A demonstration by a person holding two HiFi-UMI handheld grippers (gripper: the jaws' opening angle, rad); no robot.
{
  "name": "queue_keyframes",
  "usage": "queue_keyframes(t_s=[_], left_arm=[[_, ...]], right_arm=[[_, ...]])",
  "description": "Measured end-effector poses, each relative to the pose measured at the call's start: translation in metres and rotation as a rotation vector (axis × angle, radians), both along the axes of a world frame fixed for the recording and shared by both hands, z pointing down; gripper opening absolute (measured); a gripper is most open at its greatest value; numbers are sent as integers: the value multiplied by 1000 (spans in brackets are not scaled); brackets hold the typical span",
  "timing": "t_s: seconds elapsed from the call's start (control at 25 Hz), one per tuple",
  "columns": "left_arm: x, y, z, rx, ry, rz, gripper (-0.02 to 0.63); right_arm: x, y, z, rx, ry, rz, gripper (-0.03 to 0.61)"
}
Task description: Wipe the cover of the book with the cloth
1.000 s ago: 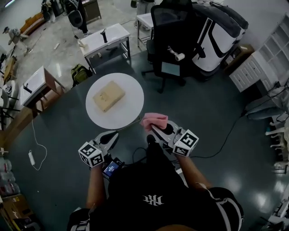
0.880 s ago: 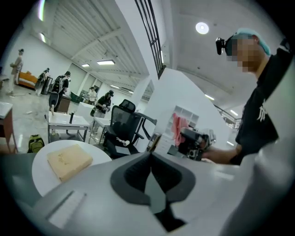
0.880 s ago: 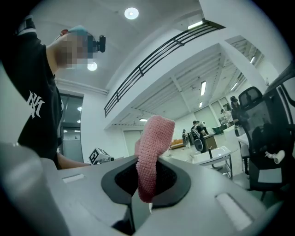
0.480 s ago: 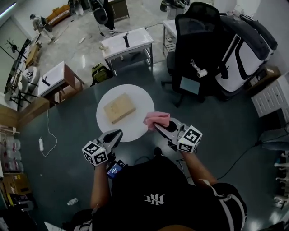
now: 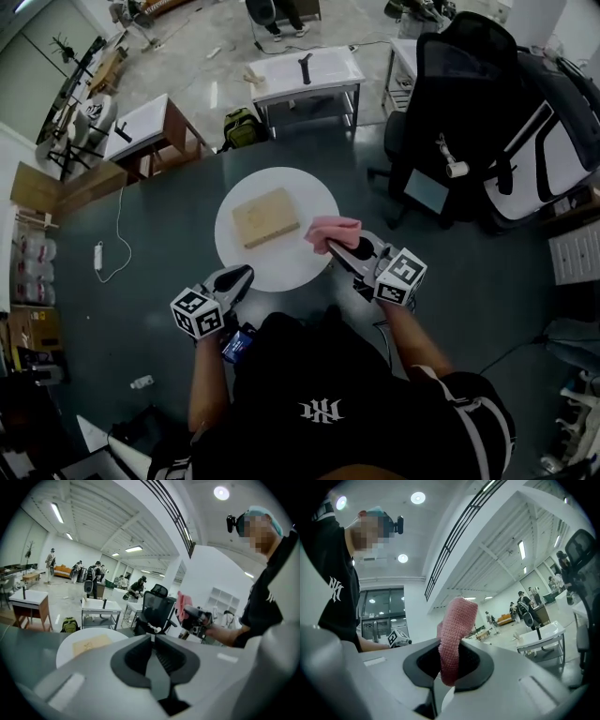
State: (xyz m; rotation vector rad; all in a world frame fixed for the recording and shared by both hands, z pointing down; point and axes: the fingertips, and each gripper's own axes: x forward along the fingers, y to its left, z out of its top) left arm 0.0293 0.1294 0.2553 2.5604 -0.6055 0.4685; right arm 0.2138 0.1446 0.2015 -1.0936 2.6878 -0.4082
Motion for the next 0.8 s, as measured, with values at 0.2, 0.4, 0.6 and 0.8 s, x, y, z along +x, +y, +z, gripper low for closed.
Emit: queue_keyframes(t_s=[0.2,0.4,0.6,0.8], left_arm=[[-28,-27,28,-45,-24,-89,37],[-64,-68,73,-92,-56,-168,54],[-110,-111,140,-121,-163,-180,60],[-134,-166,208,-141,-274,-92,84]], right_arm=[[-19,-37,22,-35,3,-65,31],[-46,-87,44,-78,28,-98,31],[-91,-142,74,-144,86,-146,31],[-141,-206,112,-192,137,-192,31]])
